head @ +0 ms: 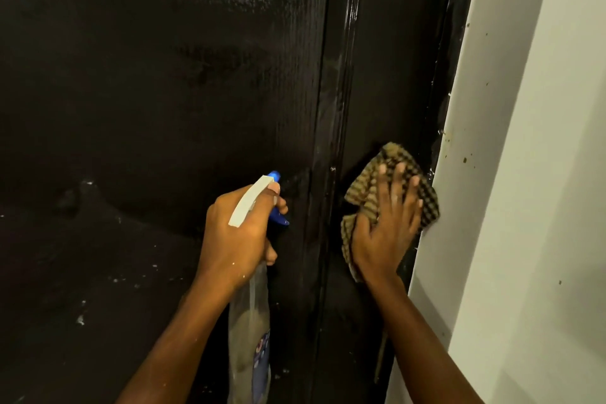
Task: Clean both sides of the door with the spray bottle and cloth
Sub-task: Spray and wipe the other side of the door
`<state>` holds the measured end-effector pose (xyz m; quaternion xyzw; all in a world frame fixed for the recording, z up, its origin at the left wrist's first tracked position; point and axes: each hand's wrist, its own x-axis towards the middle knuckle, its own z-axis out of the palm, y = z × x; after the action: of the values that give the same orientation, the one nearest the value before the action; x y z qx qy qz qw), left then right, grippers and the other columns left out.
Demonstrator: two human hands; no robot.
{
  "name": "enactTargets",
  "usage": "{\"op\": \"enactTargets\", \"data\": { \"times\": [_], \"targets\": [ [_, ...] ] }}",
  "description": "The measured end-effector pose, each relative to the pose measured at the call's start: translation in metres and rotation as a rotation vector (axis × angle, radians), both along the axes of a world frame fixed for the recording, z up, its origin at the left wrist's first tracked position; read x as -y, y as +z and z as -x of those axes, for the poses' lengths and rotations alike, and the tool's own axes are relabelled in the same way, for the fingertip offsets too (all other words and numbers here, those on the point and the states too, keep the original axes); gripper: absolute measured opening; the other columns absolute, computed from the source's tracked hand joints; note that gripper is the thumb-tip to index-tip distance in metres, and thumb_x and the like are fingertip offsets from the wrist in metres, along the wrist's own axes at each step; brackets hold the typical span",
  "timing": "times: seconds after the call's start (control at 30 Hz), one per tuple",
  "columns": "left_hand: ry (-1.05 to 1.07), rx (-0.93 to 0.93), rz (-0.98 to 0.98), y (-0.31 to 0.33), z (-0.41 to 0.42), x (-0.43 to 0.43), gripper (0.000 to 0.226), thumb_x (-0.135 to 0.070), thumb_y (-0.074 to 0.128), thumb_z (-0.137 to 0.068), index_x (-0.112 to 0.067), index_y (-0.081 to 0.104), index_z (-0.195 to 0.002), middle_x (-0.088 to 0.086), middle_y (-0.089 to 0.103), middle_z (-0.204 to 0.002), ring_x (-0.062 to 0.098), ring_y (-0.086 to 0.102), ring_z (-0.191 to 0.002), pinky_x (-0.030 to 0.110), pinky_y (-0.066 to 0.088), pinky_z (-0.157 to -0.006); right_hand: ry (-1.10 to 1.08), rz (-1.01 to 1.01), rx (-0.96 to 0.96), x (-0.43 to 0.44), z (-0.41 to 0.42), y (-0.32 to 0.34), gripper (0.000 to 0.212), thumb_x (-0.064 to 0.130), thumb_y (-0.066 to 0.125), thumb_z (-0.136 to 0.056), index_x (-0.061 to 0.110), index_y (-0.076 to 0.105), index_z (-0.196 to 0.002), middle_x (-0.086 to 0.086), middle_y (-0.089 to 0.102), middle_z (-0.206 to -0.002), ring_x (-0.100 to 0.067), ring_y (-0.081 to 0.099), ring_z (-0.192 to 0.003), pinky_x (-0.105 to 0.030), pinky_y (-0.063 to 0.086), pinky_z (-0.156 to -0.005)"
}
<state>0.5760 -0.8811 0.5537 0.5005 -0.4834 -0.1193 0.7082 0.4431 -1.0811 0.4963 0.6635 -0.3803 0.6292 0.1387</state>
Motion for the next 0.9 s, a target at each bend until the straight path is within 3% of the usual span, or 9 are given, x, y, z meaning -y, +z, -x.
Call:
{"op": "enactTargets", "data": {
  "times": [0.1, 0.27, 0.37, 0.5, 0.63, 0.73, 0.9],
  "targets": [
    [-0.026, 0.013, 0.001, 0.001, -0.006, -0.002, 0.033, -0.032, 0.055, -0.098, -0.006, 0.069, -0.083, 0.011, 0.071, -0.083, 0.033, 0.051, -0.039, 0.030, 0.044, -0.041, -0.018, -0.075, 0.151, -0.018, -0.024, 0.052, 0.074, 0.038, 0.035, -0.089, 0.029, 0.009, -0.158, 0.001, 0.006, -0.168, -0.025, 0.000, -0.155, -0.053, 0.004, -0.124],
    [-0.021, 0.058, 0.015, 0.005, -0.010, -0.001, 0.036, -0.041, 0.052, -0.091, -0.011, 0.070, -0.082, 0.008, 0.072, -0.082, 0.036, 0.054, -0.041, 0.035, 0.047, -0.045, 0.012, 0.183, -0.248, -0.021, -0.032, 0.019, 0.071, 0.048, 0.042, -0.092, 0.025, 0.025, -0.157, -0.003, 0.021, -0.166, -0.028, 0.009, -0.154, -0.046, -0.001, -0.124],
    [-0.032, 0.060, 0.037, 0.006, -0.009, -0.004, 0.037, -0.042, 0.051, -0.087, -0.010, 0.070, -0.081, 0.007, 0.072, -0.082, 0.034, 0.053, -0.039, 0.034, 0.045, -0.043, 0.005, 0.218, -0.326, -0.016, -0.017, -0.033, 0.065, 0.057, 0.036, -0.098, 0.026, 0.030, -0.154, 0.000, 0.023, -0.164, -0.022, 0.007, -0.155, -0.048, 0.004, -0.124],
    [-0.079, 0.060, 0.034, 0.007, -0.017, -0.007, 0.039, -0.042, 0.051, -0.089, -0.008, 0.069, -0.084, 0.010, 0.072, -0.083, 0.033, 0.053, -0.039, 0.032, 0.045, -0.043, -0.001, 0.186, -0.248, -0.023, -0.025, -0.034, 0.069, 0.051, 0.044, -0.091, 0.027, 0.031, -0.154, -0.002, 0.027, -0.162, -0.028, 0.019, -0.152, -0.051, 0.010, -0.122],
    [-0.092, 0.087, 0.010, 0.012, -0.027, -0.007, 0.042, -0.044, 0.050, -0.088, -0.006, 0.069, -0.083, 0.011, 0.072, -0.084, 0.034, 0.052, -0.039, 0.037, 0.046, -0.047, 0.023, 0.199, -0.111, -0.028, -0.042, 0.035, 0.067, 0.042, 0.049, -0.089, 0.023, 0.040, -0.153, -0.005, 0.031, -0.163, -0.030, 0.019, -0.152, -0.053, 0.011, -0.122],
    [-0.061, 0.110, 0.007, 0.016, -0.029, -0.005, 0.041, -0.045, 0.050, -0.087, -0.008, 0.069, -0.083, 0.009, 0.072, -0.084, 0.035, 0.053, -0.040, 0.037, 0.047, -0.047, 0.004, 0.196, -0.089, -0.030, -0.047, 0.065, 0.071, 0.038, 0.051, -0.086, 0.023, 0.037, -0.154, -0.004, 0.027, -0.165, -0.028, 0.016, -0.154, -0.054, 0.012, -0.122],
    [-0.058, 0.108, 0.029, 0.021, -0.023, 0.001, 0.041, -0.045, 0.051, -0.087, -0.008, 0.069, -0.080, 0.013, 0.072, -0.080, 0.034, 0.053, -0.039, 0.040, 0.047, -0.046, -0.048, 0.180, -0.219, -0.023, -0.036, 0.005, 0.075, 0.054, 0.047, -0.090, 0.026, 0.028, -0.157, -0.003, 0.022, -0.166, -0.029, 0.013, -0.154, -0.052, 0.009, -0.122]
  ]
}}
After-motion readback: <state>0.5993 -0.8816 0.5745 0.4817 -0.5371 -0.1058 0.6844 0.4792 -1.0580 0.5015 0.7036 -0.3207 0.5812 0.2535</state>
